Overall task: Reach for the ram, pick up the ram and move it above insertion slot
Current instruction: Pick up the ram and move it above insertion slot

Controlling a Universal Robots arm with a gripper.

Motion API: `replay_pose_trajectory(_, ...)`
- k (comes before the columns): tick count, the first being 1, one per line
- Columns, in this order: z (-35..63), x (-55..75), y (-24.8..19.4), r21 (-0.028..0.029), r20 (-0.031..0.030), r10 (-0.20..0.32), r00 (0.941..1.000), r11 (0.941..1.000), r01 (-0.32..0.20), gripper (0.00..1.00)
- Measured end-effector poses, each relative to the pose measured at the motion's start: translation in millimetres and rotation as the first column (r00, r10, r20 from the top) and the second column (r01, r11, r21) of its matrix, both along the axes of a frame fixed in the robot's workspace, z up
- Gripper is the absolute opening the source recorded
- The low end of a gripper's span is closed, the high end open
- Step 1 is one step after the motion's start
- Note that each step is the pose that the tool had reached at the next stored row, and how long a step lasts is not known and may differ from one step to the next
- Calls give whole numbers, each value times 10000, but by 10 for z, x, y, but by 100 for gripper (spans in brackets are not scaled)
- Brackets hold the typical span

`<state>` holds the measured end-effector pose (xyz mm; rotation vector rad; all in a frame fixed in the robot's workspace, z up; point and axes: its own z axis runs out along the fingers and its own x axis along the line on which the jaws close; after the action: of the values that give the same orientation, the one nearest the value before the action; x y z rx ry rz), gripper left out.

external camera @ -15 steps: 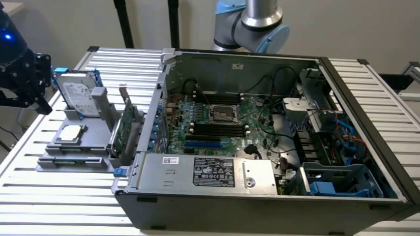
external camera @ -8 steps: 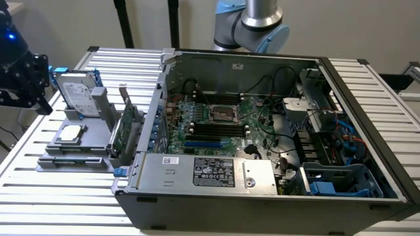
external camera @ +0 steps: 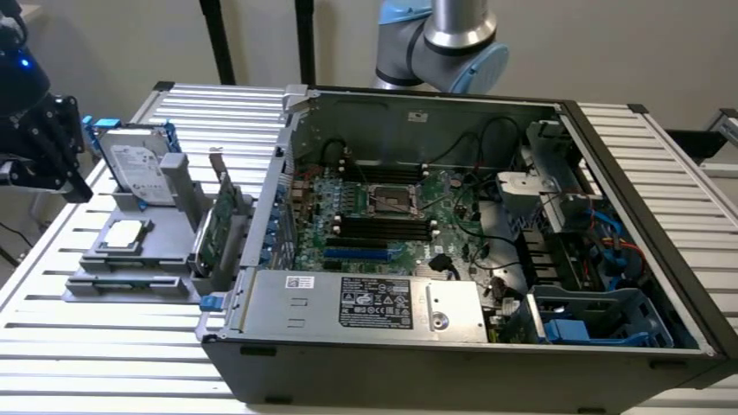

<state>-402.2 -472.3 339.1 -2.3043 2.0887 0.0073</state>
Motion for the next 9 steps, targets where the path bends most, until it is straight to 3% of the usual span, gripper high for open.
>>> replay_pose_trajectory(2,0,0,0,1,0,6,10000,10000,-6,12)
replay_pose_trajectory(4,0,0,0,1,0,7,10000,10000,-7,24)
replay_pose_trajectory(5,-1,0,0,1,1,7,10000,10000,-7,24)
replay_pose_trajectory(6,-3,0,-2,3,3,8,10000,10000,-8,30)
replay_pose_trajectory(8,-18,0,-5,2,2,6,10000,10000,-6,30)
replay_pose_trajectory(9,-35,0,-8,1,0,4,10000,10000,-4,37)
